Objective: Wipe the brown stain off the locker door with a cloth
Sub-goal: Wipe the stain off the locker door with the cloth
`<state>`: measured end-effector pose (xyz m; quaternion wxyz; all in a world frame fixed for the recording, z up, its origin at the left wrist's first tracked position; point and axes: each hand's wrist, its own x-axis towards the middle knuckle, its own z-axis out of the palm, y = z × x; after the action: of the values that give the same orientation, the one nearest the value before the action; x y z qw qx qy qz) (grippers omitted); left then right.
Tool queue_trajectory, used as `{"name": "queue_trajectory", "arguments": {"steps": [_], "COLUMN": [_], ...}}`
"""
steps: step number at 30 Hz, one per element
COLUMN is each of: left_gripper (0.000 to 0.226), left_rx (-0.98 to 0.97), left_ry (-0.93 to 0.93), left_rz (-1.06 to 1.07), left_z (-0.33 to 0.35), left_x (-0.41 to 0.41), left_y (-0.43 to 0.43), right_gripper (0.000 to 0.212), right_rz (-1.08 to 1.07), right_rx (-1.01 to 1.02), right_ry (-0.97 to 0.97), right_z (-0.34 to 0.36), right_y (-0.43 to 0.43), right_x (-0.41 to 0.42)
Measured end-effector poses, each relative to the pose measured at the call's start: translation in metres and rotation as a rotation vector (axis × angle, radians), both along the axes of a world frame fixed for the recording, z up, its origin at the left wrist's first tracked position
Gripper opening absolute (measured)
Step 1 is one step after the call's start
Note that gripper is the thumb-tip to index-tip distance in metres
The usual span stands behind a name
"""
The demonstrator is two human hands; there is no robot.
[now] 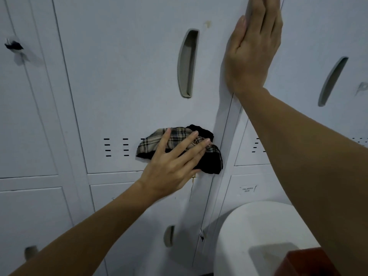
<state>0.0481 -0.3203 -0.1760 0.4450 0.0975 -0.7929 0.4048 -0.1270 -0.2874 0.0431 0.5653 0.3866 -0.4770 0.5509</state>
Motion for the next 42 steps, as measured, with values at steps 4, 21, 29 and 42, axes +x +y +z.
{"name": "queue_trajectory", "arguments": {"steps": [4, 21, 29, 42], "left_gripper": [0.046, 0.023, 0.018, 0.021], "left_rx": [-0.013, -0.059, 0.05, 0.122], "left_ry": [-0.064, -0.548, -0.195, 0.128], "left_rz": [-0.009, -0.181, -0.3, -0.117], "left_z": [-0.025, -0.031, 0.034, 0.078], "left_x": [0.0, 0.023, 0.047, 0.043], "left_y": [-0.003, -0.016, 0.001, 0.002], "right_gripper": [0.042, 0.042, 0.044, 0.048], "right_rz": [0.001, -0.021, 0.0, -0.015], "right_rx": [-0.028, -0.016, 0.0, 0.1], "right_ry": [-0.01, 0.002, -0.004, -0.02], "right_z": [-0.001, 0.002, 0.002, 0.003], "right_y": [-0.001, 0.003, 0.002, 0.003], "right_x": [0.002, 0.005, 0.007, 0.002]}}
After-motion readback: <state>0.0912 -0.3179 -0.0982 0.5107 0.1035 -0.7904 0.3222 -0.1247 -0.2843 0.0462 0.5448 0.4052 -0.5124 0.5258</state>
